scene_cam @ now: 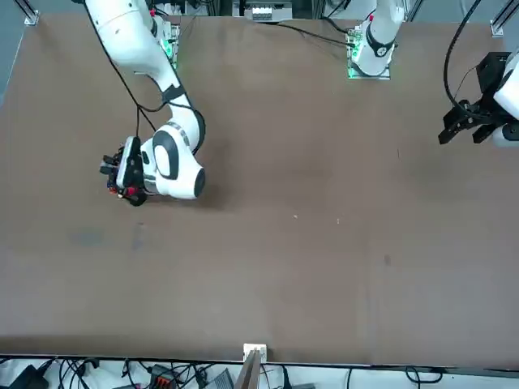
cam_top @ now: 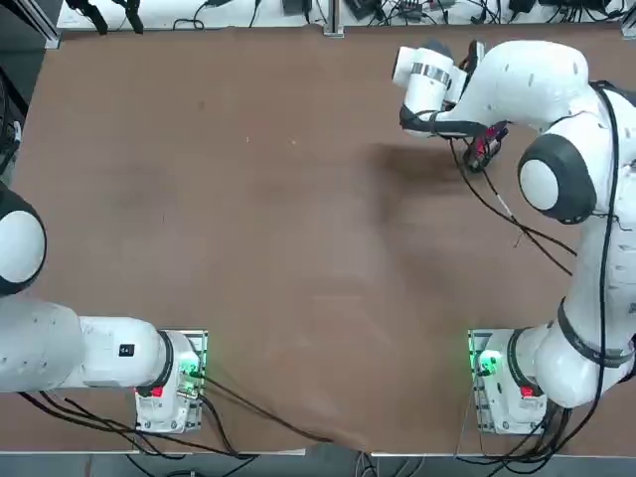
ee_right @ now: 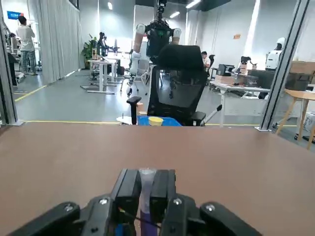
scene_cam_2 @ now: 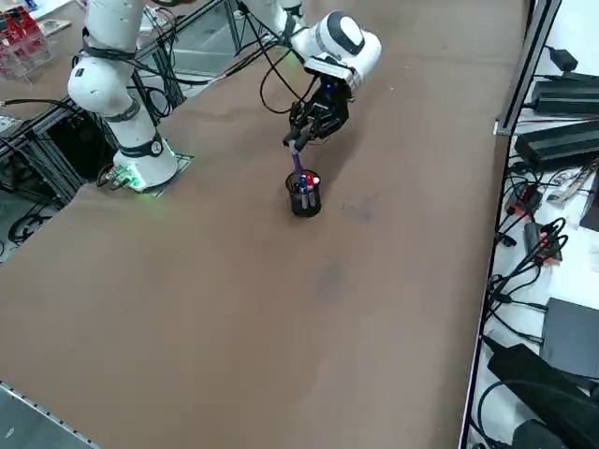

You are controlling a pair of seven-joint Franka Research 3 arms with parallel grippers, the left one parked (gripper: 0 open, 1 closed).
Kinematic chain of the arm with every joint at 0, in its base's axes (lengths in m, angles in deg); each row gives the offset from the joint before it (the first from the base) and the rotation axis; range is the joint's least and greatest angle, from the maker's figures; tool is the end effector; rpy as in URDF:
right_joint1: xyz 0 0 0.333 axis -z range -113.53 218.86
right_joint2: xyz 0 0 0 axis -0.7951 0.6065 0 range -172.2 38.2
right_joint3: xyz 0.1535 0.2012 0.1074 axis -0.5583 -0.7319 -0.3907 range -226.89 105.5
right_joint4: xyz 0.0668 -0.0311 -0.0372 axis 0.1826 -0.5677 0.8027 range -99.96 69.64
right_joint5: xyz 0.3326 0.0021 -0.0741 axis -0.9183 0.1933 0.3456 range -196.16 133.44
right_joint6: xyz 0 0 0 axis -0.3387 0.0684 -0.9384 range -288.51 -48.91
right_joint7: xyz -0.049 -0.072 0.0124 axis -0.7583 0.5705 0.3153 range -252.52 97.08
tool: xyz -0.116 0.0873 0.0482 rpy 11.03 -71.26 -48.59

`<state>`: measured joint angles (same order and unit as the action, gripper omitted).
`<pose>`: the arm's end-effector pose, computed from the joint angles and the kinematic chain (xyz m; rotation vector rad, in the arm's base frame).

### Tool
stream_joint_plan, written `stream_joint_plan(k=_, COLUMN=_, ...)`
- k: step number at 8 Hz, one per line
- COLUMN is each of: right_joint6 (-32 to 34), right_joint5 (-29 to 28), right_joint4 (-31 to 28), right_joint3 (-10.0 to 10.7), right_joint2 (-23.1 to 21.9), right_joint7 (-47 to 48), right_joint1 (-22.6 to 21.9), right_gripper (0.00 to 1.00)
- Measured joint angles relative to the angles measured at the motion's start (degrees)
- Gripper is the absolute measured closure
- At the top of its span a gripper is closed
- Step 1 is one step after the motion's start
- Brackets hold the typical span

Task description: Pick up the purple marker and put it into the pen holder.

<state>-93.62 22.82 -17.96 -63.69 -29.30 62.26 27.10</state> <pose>0.4964 0.1069 0.2402 1.2282 -1.4171 0.9291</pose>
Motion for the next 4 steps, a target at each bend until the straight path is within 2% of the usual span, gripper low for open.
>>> stream_joint_plan(k=4, right_joint6=0.16, right_joint5=-0.35, right_joint4=0.93, right_joint3=0.16, right_joint2=3.09, right_joint7=2.34, right_joint1=-0.07, right_gripper=0.84)
